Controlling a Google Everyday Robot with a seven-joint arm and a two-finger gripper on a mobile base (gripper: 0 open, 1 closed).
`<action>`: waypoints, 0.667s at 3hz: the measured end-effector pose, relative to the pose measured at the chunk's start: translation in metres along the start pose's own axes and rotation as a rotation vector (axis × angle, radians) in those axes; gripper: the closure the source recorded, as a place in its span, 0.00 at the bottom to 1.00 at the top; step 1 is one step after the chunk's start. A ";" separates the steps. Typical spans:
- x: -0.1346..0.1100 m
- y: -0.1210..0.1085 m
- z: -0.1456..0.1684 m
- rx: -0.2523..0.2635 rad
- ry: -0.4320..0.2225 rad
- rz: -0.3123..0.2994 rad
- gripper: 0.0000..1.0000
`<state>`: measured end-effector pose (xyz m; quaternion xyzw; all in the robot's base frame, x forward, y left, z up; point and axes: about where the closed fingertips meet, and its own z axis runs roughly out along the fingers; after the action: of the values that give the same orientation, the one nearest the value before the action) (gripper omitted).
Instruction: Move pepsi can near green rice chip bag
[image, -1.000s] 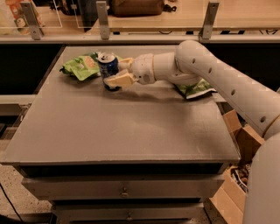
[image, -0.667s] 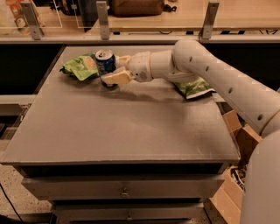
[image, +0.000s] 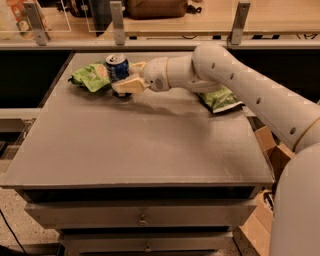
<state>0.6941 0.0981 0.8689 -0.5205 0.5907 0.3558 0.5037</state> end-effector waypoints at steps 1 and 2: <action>0.005 0.000 0.002 0.005 -0.001 0.042 0.37; 0.011 0.000 0.002 0.007 -0.006 0.073 0.13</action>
Offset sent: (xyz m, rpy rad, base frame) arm 0.0021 -0.0096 -0.0175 0.0361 0.0969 -0.0433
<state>0.6947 0.0971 0.8577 -0.4958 0.6090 0.3736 0.4937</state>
